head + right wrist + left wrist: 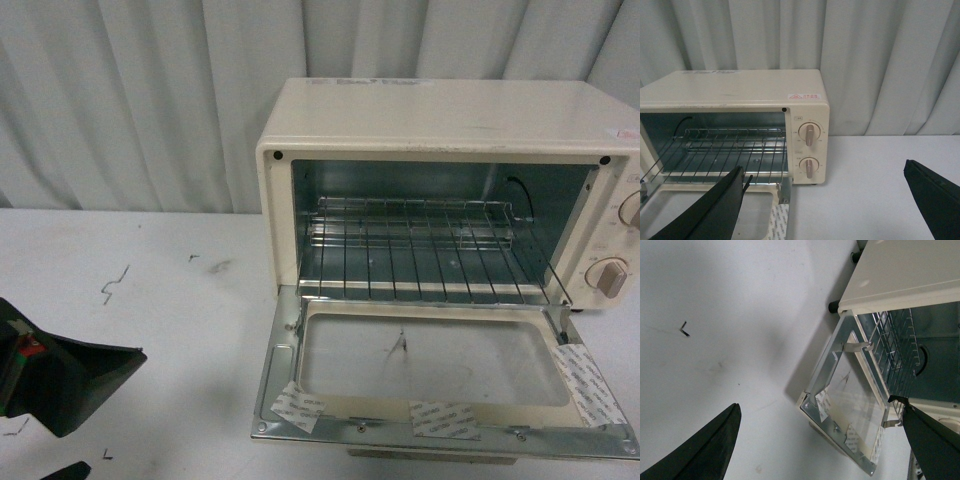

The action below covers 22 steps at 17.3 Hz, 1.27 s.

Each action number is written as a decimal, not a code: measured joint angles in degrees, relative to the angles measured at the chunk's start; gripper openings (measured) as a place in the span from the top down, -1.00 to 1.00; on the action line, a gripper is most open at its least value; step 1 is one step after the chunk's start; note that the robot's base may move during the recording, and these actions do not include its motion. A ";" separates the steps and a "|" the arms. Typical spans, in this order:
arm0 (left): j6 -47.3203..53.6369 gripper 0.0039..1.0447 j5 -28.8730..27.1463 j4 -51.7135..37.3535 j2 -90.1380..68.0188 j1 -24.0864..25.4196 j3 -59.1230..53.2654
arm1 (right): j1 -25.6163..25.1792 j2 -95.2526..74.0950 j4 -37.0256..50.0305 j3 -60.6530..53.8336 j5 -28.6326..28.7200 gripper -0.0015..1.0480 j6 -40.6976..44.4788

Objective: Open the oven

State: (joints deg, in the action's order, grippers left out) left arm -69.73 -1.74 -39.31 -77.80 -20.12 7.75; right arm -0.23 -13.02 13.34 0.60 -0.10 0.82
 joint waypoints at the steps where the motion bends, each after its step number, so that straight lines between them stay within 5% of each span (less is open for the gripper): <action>1: 2.21 -0.88 0.22 3.23 4.70 1.40 -0.50 | 0.00 0.00 0.00 0.00 0.00 -0.86 0.02; 4: 10.10 -0.88 -2.05 13.20 14.56 3.72 -0.61 | 0.00 0.09 -0.26 0.00 0.00 -0.79 -0.02; 11: 42.25 -0.88 0.72 37.97 47.67 12.39 1.11 | 0.22 12.72 -13.86 0.02 0.11 0.90 -0.02; 16: 54.66 -0.85 1.95 48.48 68.22 16.00 2.25 | 0.22 12.85 -13.53 0.02 0.11 0.96 -0.04; 18: 63.84 -0.41 1.11 40.09 72.98 20.52 -0.52 | 0.22 12.85 -13.60 0.02 0.09 0.96 -0.04; 22: 68.46 0.42 1.70 40.11 74.05 20.02 -3.48 | 0.22 12.85 -13.57 0.02 0.11 0.96 -0.04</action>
State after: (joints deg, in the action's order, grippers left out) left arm -1.28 -0.03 0.80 -3.75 -0.10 4.27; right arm -0.01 -0.16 -0.23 0.62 0.01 0.78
